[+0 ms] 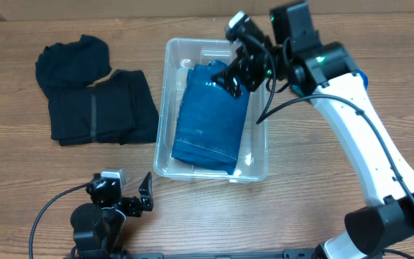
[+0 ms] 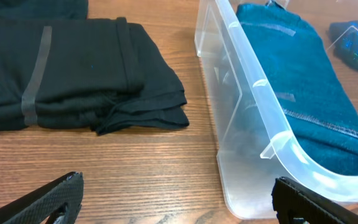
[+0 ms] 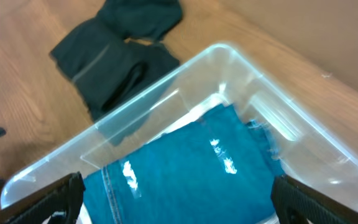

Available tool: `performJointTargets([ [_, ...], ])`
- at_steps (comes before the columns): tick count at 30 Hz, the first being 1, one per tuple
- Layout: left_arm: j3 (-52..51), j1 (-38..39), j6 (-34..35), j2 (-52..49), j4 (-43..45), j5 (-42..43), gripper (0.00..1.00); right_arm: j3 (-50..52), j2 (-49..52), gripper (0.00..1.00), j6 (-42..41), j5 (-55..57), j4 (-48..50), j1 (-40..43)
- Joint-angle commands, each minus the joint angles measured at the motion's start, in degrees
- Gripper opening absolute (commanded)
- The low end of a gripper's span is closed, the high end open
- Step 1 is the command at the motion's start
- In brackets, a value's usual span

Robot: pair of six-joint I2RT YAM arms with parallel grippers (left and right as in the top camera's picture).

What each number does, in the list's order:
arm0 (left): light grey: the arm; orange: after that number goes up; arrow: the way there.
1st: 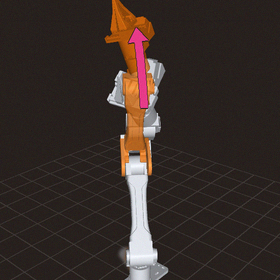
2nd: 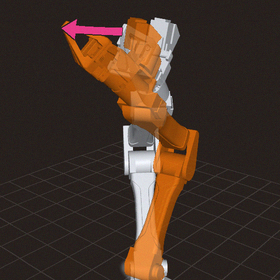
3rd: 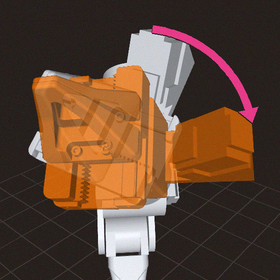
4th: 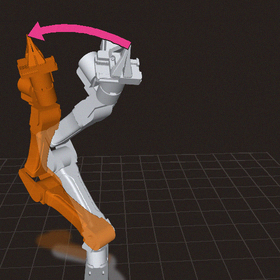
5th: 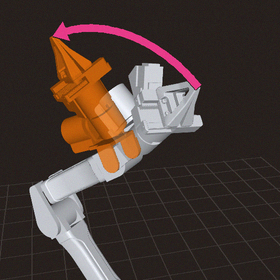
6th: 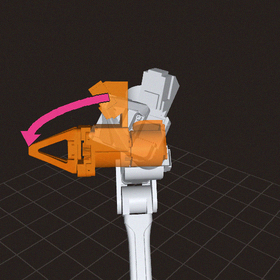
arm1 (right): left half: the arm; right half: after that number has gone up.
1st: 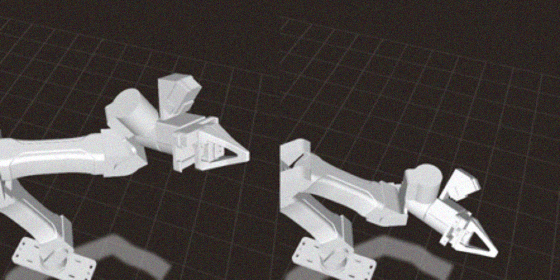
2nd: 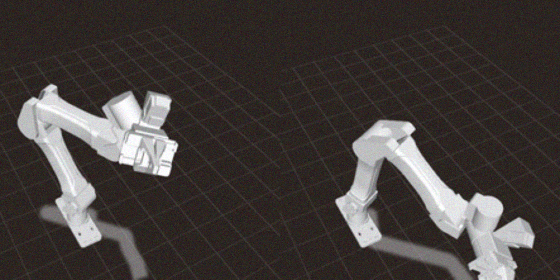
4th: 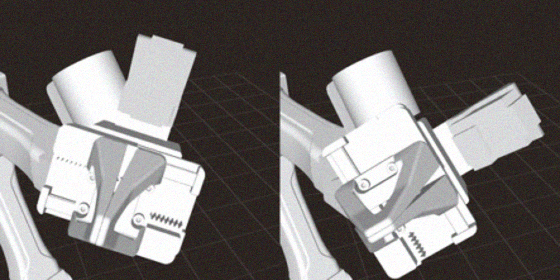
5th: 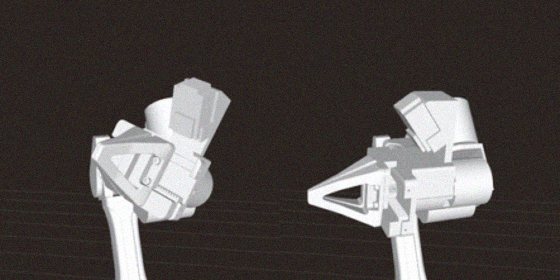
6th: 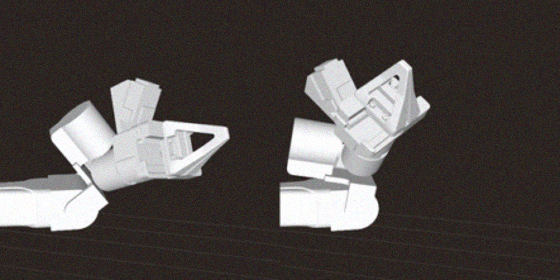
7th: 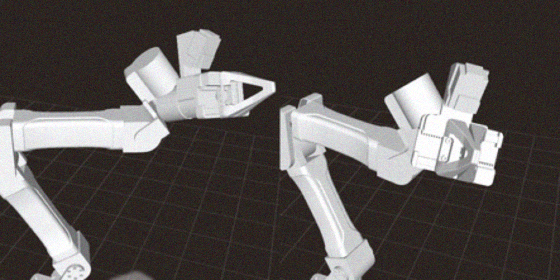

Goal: Pack container
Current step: 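Lift the jeans with the right gripper and lower them into the bin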

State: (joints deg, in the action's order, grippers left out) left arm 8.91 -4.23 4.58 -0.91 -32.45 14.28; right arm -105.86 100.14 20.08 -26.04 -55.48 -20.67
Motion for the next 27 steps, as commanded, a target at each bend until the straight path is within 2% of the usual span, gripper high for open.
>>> performJointTargets([
  [1, -0.15, 0.09, 0.98, 0.28, 0.09, -0.33, 1.00, -9.46, -1.22, 1.00, -6.69, 3.61, -4.07, -0.22],
  [3, -0.15, 0.09, 1.01, 0.28, 0.11, -0.33, 1.00, -9.77, -1.05, 0.98, -8.68, 3.52, -6.03, -0.28],
  [4, -0.15, 0.09, 0.98, 0.28, 0.09, -0.33, 1.00, -9.60, -0.50, 0.66, -9.49, 3.50, -7.89, -0.44],
  [5, -0.15, 0.09, 1.01, 0.28, 0.09, -0.31, 1.00, -9.60, 0.26, 0.11, -9.70, 3.48, -9.97, -1.05],
  [6, -0.15, 0.09, 0.98, 0.28, 0.09, -0.33, 1.00, -9.60, 1.25, 0.04, -10.54, 3.50, -11.74, -2.08],
  [12, -0.17, 0.09, 0.98, 0.28, 0.09, -0.31, 1.00, -9.46, 13.40, 0.04, -11.34, 3.52, -17.99, -10.49],
  [17, -0.15, 0.09, 0.98, 0.28, 0.09, -0.33, 1.00, -8.13, 22.56, 0.04, -14.40, 2.23, -17.46, -14.91],
  [24, -0.15, 0.09, 1.01, 0.28, 0.11, -0.33, 1.00, 7.72, 23.47, 0.04, -15.87, 2.69, -4.59, -17.90],
  [27, -0.17, 0.09, 0.98, 0.28, 0.09, -0.33, 1.00, 11.72, 23.47, 0.04, -18.01, 10.75, -3.54, -17.90],
])
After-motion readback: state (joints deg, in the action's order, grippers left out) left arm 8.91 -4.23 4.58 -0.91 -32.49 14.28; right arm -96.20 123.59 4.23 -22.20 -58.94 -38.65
